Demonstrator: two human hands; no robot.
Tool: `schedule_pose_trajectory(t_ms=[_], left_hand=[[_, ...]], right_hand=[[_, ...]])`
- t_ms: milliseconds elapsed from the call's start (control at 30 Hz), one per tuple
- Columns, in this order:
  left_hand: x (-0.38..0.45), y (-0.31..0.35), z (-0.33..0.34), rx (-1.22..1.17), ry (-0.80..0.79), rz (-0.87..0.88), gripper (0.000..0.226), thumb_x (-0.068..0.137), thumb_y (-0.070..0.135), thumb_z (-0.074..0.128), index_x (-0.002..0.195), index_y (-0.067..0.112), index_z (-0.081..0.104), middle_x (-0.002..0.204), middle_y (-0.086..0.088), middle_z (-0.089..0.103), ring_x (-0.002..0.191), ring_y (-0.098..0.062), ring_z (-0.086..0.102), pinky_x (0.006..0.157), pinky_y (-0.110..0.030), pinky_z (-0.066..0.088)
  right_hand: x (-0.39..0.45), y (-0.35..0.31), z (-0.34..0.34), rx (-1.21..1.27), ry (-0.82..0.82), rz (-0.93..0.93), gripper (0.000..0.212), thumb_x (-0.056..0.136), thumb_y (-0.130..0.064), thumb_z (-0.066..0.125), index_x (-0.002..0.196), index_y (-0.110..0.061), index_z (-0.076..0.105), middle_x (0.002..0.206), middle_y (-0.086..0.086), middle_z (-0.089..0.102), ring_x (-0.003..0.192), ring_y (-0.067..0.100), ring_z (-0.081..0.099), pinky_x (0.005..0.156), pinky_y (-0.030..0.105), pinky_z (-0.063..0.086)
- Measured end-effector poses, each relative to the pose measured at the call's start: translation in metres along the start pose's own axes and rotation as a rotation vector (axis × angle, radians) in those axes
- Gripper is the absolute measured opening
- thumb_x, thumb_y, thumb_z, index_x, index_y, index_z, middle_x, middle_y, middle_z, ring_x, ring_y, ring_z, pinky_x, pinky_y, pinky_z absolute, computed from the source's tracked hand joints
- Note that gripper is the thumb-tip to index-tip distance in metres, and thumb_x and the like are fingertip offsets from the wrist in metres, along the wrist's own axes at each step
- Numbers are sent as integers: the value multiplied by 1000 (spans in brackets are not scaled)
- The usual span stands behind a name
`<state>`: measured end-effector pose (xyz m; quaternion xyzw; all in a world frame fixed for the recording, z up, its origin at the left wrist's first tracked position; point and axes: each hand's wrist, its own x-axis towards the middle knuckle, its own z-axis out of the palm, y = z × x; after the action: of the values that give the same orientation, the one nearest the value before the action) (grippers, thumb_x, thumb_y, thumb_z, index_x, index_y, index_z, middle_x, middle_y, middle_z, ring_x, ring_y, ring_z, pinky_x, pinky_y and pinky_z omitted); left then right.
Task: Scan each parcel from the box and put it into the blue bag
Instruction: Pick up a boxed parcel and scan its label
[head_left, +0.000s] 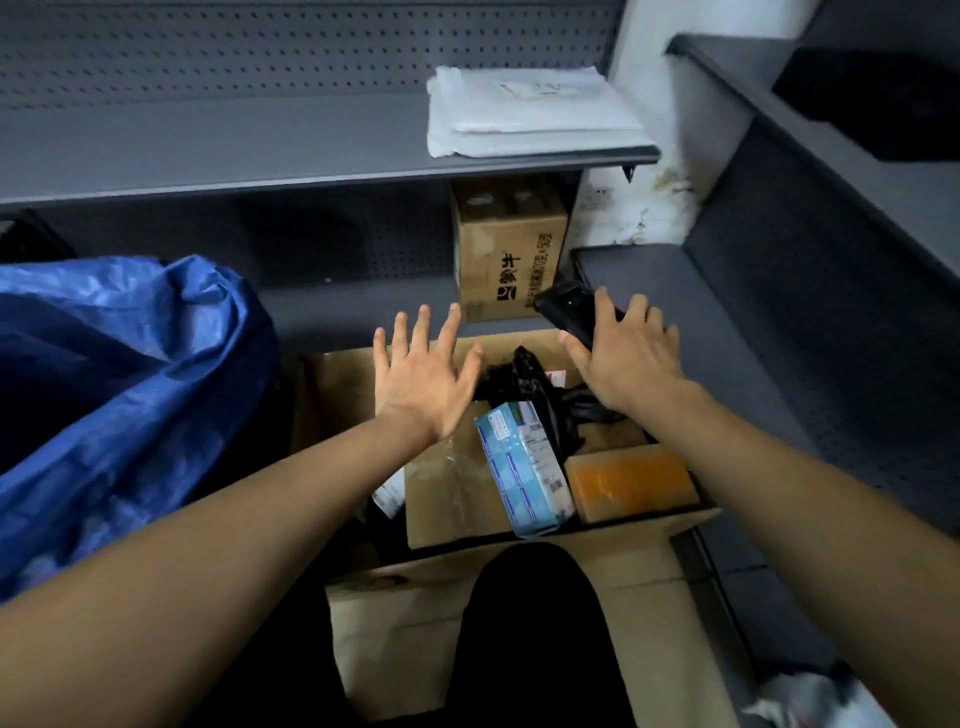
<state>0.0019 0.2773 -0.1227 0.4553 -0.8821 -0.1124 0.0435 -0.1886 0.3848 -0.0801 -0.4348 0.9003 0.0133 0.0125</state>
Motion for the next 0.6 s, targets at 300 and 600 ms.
schedule_pose_trajectory(t_ms=[300,600], left_hand=[[2,-9,69,74,-139,4,68,96,63,5,157,35,-5,166,-3,-2,152,-27,-8,121,-51,-5],[20,5,125,123,-240,163,68,95,64,0,155,34,-14,164,0,-9,150,-27,-14,122,-50,-7]], right_hand=[[-9,24,73,12,-130,20,75,98,-65,27,155,-17,18,143,24,36,130,40,39,106,53,34],[-3,48,118,27,-169,80,78,98,-66,26,157,-16,16,142,23,36,130,40,38,107,52,34]])
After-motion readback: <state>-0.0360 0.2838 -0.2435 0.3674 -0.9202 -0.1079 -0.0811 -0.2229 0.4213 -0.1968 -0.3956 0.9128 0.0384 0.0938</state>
